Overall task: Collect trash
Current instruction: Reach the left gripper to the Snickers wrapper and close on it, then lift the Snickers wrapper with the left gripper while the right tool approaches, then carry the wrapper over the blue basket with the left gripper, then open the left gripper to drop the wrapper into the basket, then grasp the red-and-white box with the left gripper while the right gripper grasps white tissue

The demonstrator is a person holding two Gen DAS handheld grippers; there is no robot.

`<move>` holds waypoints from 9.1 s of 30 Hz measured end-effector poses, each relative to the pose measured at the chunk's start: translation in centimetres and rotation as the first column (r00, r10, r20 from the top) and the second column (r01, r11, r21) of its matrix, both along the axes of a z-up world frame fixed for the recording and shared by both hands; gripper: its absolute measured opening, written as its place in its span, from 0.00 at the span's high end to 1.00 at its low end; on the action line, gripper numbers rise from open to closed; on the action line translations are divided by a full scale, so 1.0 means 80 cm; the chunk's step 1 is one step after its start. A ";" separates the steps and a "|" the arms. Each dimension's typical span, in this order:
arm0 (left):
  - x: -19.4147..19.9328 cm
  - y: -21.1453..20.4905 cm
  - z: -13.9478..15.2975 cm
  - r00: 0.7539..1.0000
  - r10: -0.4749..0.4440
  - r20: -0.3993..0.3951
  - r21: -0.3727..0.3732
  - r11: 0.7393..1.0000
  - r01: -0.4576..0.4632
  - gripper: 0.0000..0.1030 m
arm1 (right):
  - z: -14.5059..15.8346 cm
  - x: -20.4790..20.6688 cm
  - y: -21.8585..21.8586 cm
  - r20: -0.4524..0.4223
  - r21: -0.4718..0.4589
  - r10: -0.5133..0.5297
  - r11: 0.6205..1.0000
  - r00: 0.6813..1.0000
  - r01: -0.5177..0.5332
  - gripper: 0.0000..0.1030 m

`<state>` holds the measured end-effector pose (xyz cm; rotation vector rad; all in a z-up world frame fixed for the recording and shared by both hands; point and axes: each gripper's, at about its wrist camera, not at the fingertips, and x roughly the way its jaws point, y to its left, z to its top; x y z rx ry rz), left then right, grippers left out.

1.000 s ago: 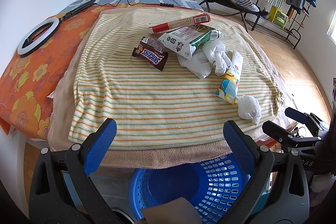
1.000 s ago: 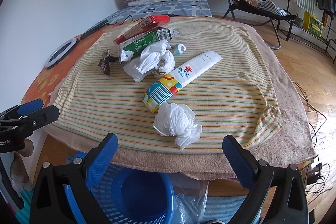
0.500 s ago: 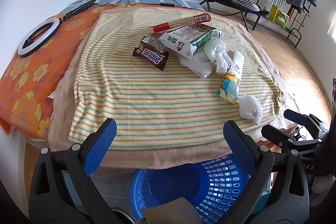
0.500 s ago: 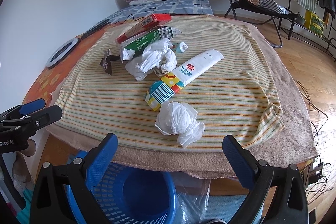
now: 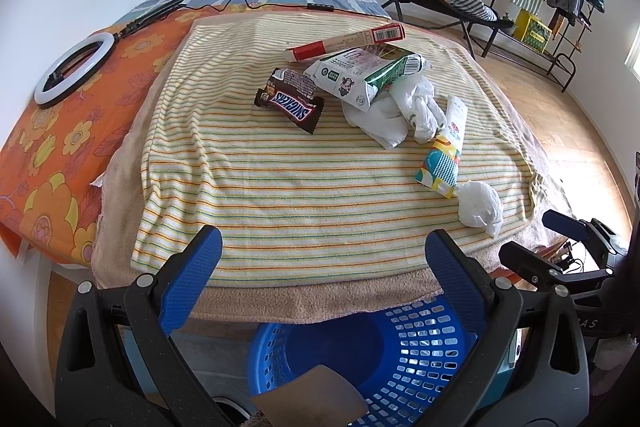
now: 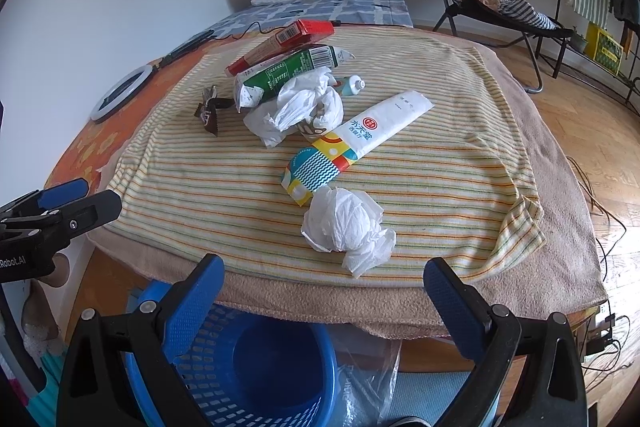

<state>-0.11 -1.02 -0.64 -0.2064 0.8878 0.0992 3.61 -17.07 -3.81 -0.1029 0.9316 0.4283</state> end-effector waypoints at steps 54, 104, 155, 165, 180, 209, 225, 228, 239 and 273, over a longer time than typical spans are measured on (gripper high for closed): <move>0.181 0.112 -0.063 0.978 0.135 -0.158 -0.072 0.986 -0.148 0.91 | -0.054 0.082 0.015 -0.130 -0.104 0.106 0.987 0.986 -0.120 0.40; 0.085 -0.023 -0.065 0.919 -0.335 -0.207 -0.035 0.941 0.335 0.93 | -0.056 0.112 0.122 -0.305 0.399 0.300 0.902 0.904 -0.165 0.71; 0.075 0.052 -0.066 0.951 -0.220 -0.217 -0.084 0.975 0.207 0.95 | -0.070 0.114 0.161 -0.163 0.207 0.322 0.935 0.933 -0.287 0.97; 0.068 0.072 -0.056 0.961 -0.183 -0.206 -0.063 0.983 0.173 0.96 | -0.039 0.130 0.117 -0.116 0.250 0.207 0.953 0.971 -0.173 0.99; -0.011 0.038 -0.026 0.961 -0.218 -0.168 -0.020 0.976 0.218 0.96 | -0.004 0.051 0.061 -0.061 0.154 0.236 0.962 0.970 -0.225 0.99; -0.105 -0.028 -0.120 0.904 -0.266 -0.334 -0.044 0.963 0.267 0.96 | -0.080 -0.073 0.017 -0.184 0.061 0.262 0.965 0.947 -0.255 0.98; -0.101 -0.039 -0.151 0.877 -0.274 -0.394 -0.024 0.957 0.288 0.94 | -0.116 -0.079 0.028 -0.251 0.040 0.267 0.963 0.930 -0.266 0.78; -0.099 -0.039 -0.154 0.875 -0.266 -0.404 -0.014 0.959 0.284 0.83 | -0.117 -0.078 0.027 -0.253 0.038 0.266 0.963 0.930 -0.265 0.72; -0.095 -0.033 -0.155 0.888 -0.238 -0.394 0.020 0.963 0.267 0.45 | -0.116 -0.076 0.027 -0.246 0.015 0.241 0.970 0.939 -0.245 0.33; -0.014 -0.001 -0.016 0.961 -0.231 -0.154 -0.001 0.972 0.233 0.35 | 0.004 -0.020 -0.023 -0.035 0.024 0.112 0.993 0.993 -0.111 0.11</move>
